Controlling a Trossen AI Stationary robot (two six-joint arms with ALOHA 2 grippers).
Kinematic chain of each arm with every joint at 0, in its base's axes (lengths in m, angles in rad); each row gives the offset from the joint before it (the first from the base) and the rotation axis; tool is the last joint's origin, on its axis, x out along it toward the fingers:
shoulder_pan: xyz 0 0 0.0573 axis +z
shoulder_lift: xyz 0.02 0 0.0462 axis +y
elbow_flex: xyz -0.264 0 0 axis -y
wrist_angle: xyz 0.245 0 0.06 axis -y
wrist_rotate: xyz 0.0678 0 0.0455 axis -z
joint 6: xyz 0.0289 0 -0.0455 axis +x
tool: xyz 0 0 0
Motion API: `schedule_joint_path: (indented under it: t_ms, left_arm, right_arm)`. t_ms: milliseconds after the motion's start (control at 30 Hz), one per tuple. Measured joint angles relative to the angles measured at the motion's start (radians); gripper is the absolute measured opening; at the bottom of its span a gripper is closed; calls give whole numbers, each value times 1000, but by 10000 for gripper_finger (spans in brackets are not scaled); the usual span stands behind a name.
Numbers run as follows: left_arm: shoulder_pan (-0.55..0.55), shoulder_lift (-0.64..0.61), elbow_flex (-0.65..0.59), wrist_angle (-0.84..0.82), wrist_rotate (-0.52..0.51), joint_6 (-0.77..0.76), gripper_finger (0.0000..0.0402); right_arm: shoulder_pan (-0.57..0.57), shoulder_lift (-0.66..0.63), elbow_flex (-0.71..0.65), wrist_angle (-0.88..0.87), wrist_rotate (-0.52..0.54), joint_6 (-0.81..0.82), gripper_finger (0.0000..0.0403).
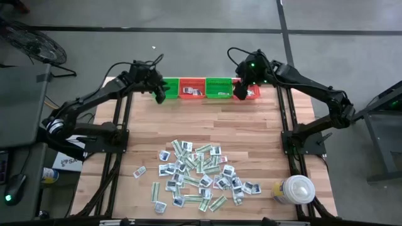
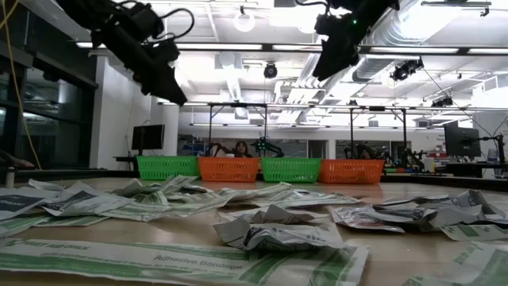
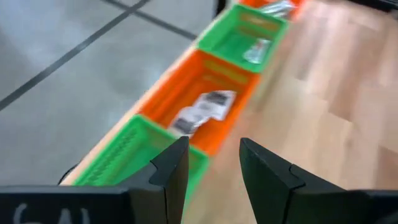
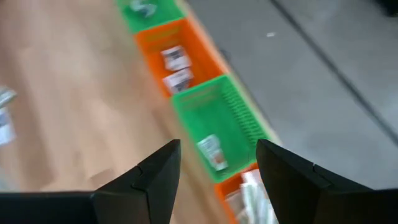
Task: Pick & Place First Aid Supplies
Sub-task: Put the blue alcohol pad in the left green bin
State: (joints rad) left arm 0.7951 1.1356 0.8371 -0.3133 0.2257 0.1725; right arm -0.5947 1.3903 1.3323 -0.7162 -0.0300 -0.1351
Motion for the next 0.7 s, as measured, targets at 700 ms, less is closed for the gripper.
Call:
schedule_joint_path:
  t_ms: [700]
  left_arm:
    - [-699,-15,0,-387,-321,-395,140]
  right_arm:
    - [210,0,0,-171,-79,-39,203]
